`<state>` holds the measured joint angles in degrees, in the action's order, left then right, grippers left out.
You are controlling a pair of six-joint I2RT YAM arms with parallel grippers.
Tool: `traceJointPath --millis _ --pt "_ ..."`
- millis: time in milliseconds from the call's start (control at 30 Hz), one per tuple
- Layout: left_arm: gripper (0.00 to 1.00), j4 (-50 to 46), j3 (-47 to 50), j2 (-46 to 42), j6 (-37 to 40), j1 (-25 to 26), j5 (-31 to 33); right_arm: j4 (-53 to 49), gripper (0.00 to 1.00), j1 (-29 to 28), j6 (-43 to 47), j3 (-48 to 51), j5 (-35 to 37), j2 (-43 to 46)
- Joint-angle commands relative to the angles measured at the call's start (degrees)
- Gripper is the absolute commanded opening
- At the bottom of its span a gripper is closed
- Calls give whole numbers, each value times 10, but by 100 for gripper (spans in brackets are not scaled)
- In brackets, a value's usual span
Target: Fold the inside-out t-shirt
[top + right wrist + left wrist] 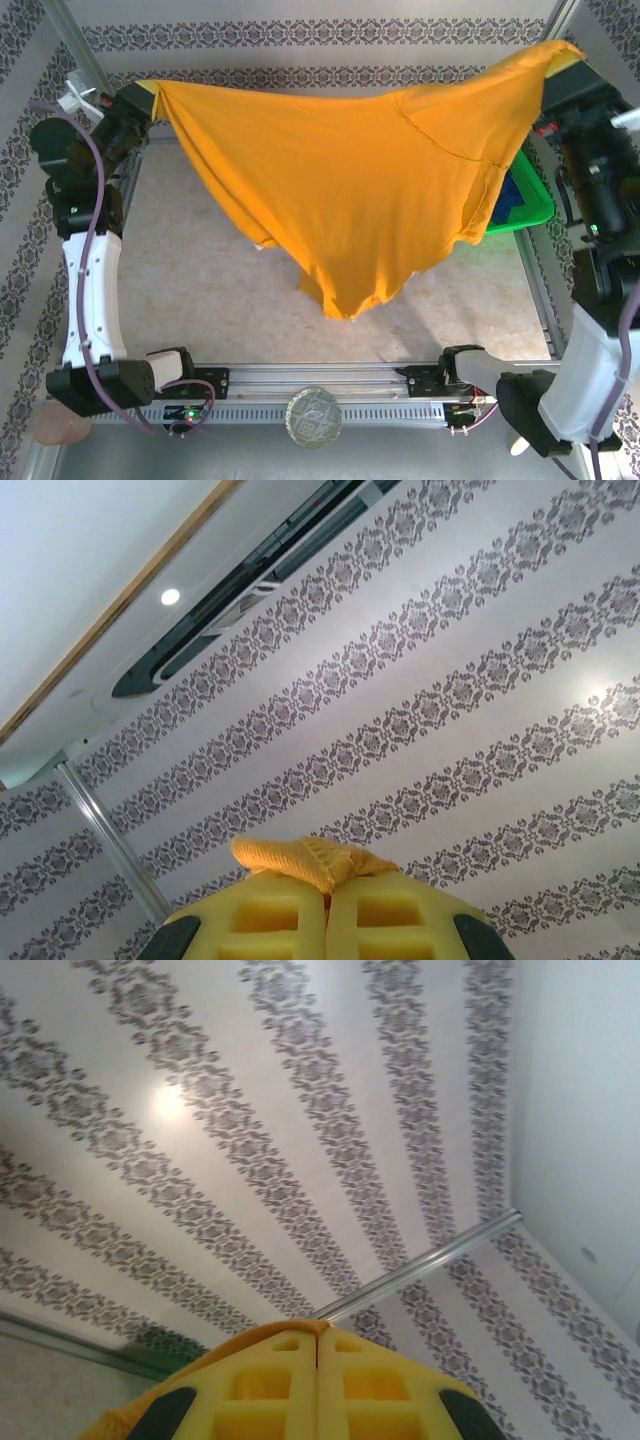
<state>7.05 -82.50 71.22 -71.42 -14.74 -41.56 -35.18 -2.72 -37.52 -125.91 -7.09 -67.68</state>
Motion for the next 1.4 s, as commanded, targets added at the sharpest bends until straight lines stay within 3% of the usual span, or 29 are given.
traceJointPath --millis 0,167,267,467,567,667,733,967,1100,1233,1367 --pt "0 20 22 86 -2 -8 18 19 0 7 -9 30 -26 -93" --pt "0 44 -34 192 -1 -9 29 61 0 0 -32 8 -59 -206" --pt "0 51 -116 259 -16 -9 28 45 0 -11 -28 -93 -63 -292" --pt "0 15 -333 345 -41 -9 33 -46 0 -12 -74 -422 -77 -465" --pt "0 -34 -440 363 -27 -9 31 -22 0 1 -94 -410 -90 -455" --pt "0 -56 -456 346 -13 -8 15 13 0 -2 -66 -303 -94 -385" --pt "0 -43 -385 301 -2 -7 8 41 0 -9 -41 -183 -93 -318" --pt "0 81 86 88 26 -1 -20 244 0 -18 -74 452 -86 -48" --pt "0 73 351 -28 96 18 -38 303 0 -22 -113 767 -67 46" --pt "0 87 576 -119 114 71 -22 307 0 -23 -119 951 -42 80" --pt "0 69 712 -213 107 140 10 283 0 -24 -144 1039 -21 111"
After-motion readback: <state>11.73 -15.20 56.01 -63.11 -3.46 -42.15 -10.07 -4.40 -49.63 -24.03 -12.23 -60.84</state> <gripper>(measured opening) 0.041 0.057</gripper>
